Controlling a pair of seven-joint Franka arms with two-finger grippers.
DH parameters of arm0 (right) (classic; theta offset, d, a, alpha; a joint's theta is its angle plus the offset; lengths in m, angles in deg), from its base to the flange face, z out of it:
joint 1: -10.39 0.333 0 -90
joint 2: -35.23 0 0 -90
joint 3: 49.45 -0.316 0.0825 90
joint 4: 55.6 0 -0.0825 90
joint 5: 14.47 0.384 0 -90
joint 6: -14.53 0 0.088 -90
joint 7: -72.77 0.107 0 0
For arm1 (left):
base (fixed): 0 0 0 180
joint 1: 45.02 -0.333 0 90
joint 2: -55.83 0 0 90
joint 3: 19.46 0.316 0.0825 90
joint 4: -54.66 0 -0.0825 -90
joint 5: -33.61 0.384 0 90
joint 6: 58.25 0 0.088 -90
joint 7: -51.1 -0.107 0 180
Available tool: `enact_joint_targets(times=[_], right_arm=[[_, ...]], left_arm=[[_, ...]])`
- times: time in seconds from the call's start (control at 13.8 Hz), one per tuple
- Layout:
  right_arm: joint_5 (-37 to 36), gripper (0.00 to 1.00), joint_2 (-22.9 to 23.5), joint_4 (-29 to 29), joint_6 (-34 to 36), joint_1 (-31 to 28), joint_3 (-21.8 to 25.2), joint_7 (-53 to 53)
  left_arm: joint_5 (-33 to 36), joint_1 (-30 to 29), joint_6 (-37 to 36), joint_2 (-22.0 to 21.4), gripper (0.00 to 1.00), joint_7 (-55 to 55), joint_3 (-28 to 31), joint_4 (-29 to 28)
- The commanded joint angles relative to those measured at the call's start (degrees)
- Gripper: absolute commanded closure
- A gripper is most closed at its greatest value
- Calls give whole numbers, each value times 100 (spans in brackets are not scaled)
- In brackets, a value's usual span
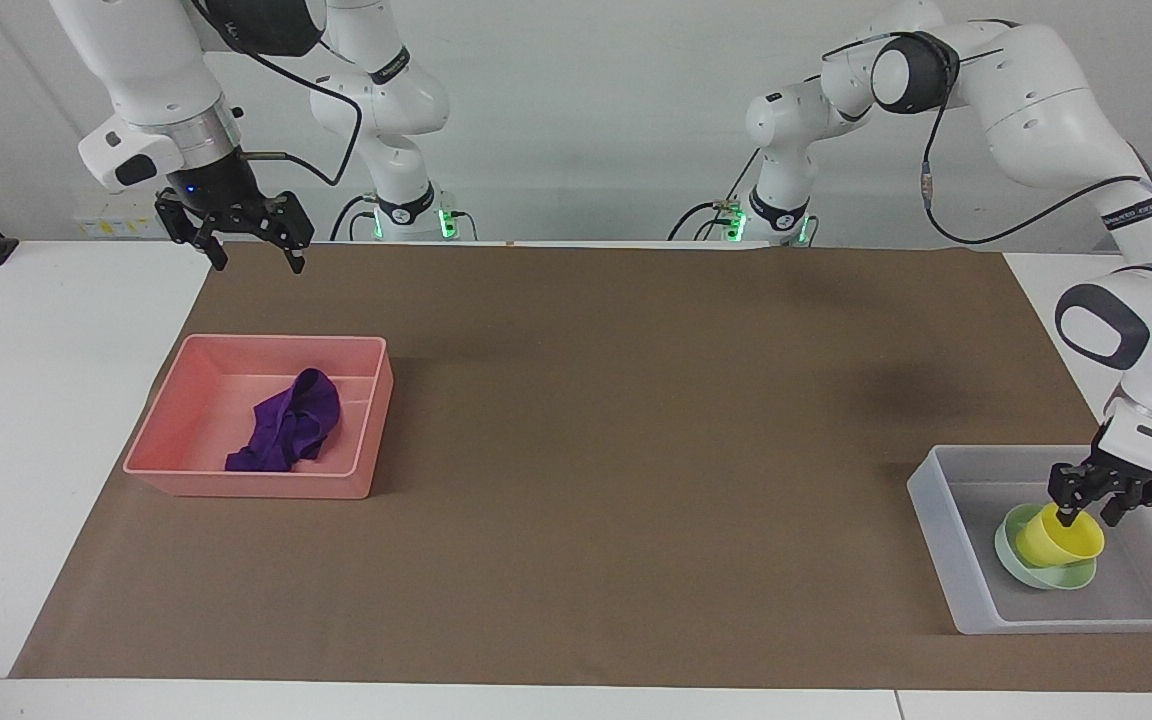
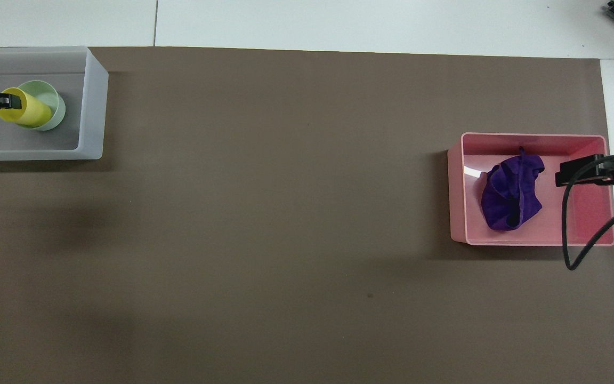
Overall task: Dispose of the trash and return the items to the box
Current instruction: 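Carry the yellow cup into the clear box with the left gripper, then lower the cup onto the green bowl and open the left gripper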
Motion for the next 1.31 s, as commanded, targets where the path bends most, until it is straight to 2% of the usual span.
enact_joint_targets(times=[0.0, 0.29, 0.58, 0.73, 0.95, 1.24], right_arm=[[-92, 0, -85, 118, -110, 2, -14, 6], [-92, 0, -85, 127, -119, 2, -5, 6], [-92, 0, -94, 144, -128, 2, -14, 15], [-92, 0, -94, 144, -119, 2, -14, 15], [-92, 0, -94, 144, -93, 2, -14, 24], [4, 0, -172, 311, -67, -85, 12, -72]], left_arm=[[65, 223, -187, -603, 0, -35, -9, -406], [56, 750, -108, -1789, 0, 71, -9, -1768], [56, 1215, -125, -2764, 0, 737, -18, -2858], [56, 1435, -195, -3170, 0, 1097, -27, -3202], [56, 1909, -379, -3172, 0, 1695, -27, -2968], [56, 2086, -1467, -2856, 0, 1750, -62, -1704]])
